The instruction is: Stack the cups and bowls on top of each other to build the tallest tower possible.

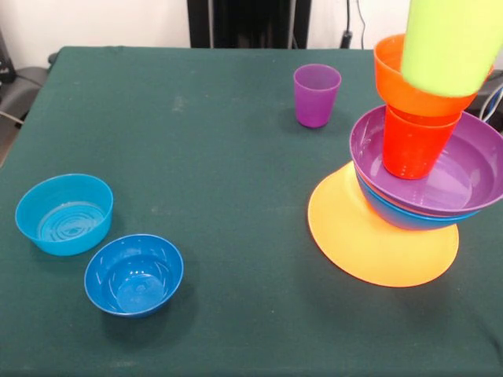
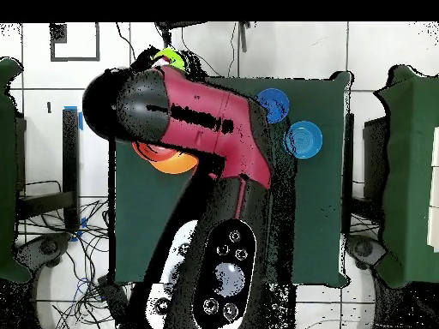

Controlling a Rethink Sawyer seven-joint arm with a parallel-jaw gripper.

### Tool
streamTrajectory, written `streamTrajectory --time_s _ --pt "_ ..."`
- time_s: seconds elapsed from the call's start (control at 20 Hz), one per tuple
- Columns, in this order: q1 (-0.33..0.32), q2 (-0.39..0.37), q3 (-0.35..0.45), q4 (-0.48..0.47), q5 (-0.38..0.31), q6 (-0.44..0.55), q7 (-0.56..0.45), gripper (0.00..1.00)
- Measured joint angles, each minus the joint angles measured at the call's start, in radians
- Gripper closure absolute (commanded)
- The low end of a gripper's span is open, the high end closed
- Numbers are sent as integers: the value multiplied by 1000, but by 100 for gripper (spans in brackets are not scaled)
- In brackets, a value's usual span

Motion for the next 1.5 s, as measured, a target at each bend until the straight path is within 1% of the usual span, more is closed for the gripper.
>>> streamTrajectory --time_s 0.35,0.65,0.95,1.5 --pt "23 -10 -3 17 4 0 0 100" --pt "46 -31 -6 50 9 0 0 100" --pt "55 -47 -7 74 14 0 0 100" --pt "68 -71 -14 149 18 -9 0 100"
